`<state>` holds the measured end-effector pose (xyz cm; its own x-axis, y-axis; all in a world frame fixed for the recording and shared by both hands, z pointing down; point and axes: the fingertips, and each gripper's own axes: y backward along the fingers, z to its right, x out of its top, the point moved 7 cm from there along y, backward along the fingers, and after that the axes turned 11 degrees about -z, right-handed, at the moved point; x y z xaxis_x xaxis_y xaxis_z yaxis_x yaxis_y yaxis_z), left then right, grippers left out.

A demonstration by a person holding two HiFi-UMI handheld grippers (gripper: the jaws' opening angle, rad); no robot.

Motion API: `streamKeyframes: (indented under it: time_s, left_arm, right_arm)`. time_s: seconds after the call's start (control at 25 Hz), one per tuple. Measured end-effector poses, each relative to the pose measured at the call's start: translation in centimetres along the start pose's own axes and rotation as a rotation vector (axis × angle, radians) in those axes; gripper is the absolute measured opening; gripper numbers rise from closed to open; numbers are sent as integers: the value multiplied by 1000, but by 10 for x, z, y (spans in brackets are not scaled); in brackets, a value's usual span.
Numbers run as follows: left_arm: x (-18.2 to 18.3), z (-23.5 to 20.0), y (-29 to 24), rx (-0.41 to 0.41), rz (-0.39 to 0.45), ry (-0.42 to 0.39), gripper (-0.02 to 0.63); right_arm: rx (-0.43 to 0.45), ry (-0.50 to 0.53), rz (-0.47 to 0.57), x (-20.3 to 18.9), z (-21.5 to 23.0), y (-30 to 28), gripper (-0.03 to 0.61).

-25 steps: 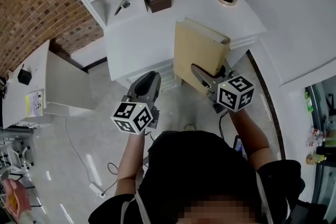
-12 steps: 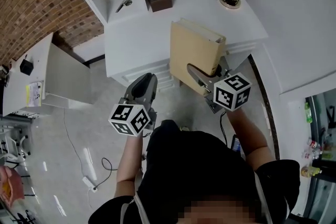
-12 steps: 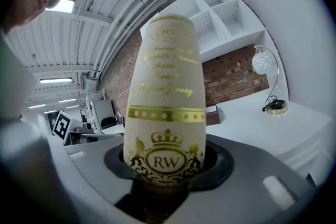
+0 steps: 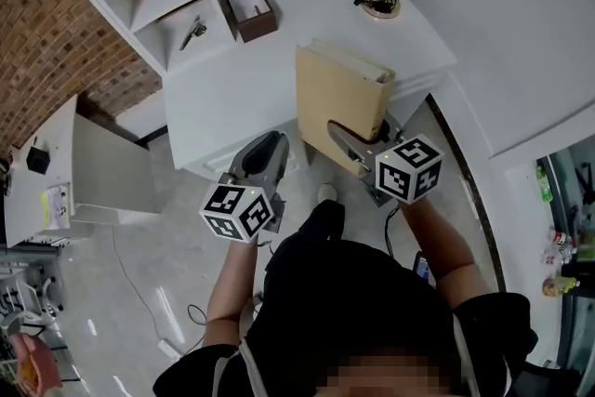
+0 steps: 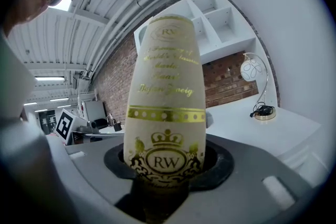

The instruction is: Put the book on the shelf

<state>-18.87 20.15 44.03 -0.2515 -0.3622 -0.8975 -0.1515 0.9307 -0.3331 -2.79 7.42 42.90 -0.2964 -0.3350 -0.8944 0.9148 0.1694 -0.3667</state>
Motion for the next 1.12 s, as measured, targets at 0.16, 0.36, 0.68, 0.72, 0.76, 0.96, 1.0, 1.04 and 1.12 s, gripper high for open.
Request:
streamKeyframes:
  time_s: [0.16,0.36,0.68,0.72,0.76,0.96,1.0,1.04,1.12]
  left_arm:
    - [14,-2,-34,-58,5,-12,49]
    - [27,-4,-73,-111,-16,-26,49]
    - [51,-11,-117,-141,-28,-55,49]
    - [53,-12,-120,-142,-29,-61,49]
    - [56,-14,-123,-141,-30,-65,50]
    - [68,-21,-138,-142,-13,-53,51]
    - [69,-21,-141,-145,-13,-53,51]
    - [71,-22,-143,-149,-15,-53,51]
    - [73,-25,-149,-156,-19,-50,51]
  right_arm:
    - [-41,-9,3,6,23,-3,224]
    - [-75,-15,-11,16,50,-7,224]
    - [-106,-34,2,35,84,-12,224]
    - [-107,-39,4,37,87,-13,224]
    - [-107,-42,7,39,90,-15,224]
    - [-112,-37,5,50,104,-24,224]
    - [-113,-40,5,51,106,-25,224]
    - [-115,-42,5,52,108,-27,224]
    - [-118,-45,2,54,113,-30,224]
